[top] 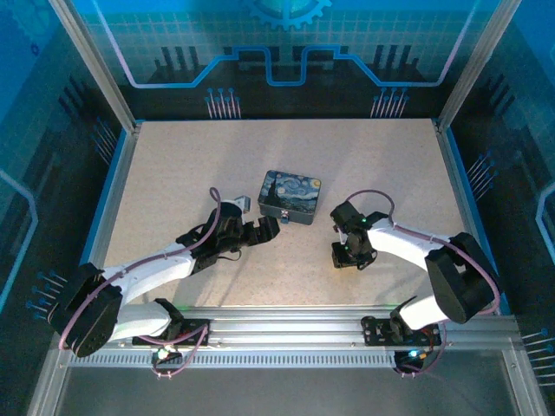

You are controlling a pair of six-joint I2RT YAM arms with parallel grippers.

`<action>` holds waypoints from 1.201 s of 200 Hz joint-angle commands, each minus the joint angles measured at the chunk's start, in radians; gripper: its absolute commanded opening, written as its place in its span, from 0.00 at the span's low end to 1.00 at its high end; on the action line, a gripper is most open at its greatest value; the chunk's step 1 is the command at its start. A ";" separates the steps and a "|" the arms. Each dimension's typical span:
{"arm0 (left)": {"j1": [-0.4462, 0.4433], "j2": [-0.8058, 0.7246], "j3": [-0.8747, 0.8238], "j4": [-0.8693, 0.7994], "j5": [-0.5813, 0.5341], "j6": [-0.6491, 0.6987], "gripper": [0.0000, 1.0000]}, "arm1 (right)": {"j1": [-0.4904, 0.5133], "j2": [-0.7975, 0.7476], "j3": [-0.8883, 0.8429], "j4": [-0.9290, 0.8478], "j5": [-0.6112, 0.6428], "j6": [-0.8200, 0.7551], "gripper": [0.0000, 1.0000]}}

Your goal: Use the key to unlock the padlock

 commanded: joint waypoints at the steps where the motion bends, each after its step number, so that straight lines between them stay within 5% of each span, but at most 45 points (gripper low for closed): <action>1: 0.010 -0.007 0.006 0.012 0.021 0.003 0.94 | -0.007 -0.002 -0.004 -0.014 -0.034 0.018 0.27; 160: 0.013 0.000 0.012 0.020 0.035 -0.008 0.94 | -0.008 -0.043 -0.026 -0.013 -0.026 0.018 0.01; 240: 0.059 -0.024 -0.046 0.174 0.124 -0.170 0.93 | -0.013 -0.180 -0.080 0.199 -0.146 0.030 0.00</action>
